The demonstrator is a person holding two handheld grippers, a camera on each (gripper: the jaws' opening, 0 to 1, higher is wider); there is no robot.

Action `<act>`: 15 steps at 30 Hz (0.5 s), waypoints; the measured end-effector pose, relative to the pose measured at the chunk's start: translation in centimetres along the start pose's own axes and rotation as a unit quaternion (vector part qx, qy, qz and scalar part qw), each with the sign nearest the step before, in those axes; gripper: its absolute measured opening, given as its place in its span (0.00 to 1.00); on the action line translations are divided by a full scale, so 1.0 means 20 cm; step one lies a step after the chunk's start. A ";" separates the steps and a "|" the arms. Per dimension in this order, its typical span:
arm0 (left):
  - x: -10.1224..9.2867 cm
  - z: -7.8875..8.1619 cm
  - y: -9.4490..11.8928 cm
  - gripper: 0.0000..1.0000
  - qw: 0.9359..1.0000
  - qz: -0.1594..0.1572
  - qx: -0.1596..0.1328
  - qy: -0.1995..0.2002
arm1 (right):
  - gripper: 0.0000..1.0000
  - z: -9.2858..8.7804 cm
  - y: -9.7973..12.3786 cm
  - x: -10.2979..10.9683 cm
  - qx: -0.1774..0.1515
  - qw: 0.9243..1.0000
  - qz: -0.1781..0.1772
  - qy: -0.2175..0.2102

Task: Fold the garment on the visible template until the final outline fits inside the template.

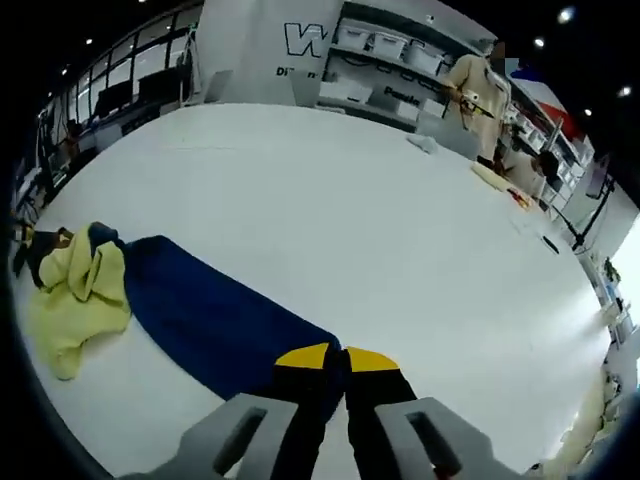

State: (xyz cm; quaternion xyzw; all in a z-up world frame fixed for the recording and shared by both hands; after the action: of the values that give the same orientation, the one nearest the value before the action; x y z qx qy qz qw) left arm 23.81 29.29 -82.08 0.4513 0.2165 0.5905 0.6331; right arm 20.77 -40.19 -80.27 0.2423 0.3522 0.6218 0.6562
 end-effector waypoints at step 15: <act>-0.55 0.28 0.21 0.42 0.977 -0.170 -0.121 -0.039 | 0.42 0.36 0.08 0.53 -0.094 0.982 0.162 -0.003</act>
State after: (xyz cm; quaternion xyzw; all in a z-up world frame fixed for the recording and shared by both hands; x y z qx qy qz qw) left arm 23.67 16.75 -78.64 0.3509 0.1925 0.4780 0.7819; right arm 25.09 -28.72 -76.17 0.2352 0.2462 0.7496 0.5676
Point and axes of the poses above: the point that each gripper's makers call its tool centre point, and the gripper's own axes: y roughly backward along the fingers, x roughly to its left, z roughly out of its top, the point moved 2 cm from there along y, roughly backward along the fingers, and after that the axes turned 6 degrees about x, right-handed, at the moved point
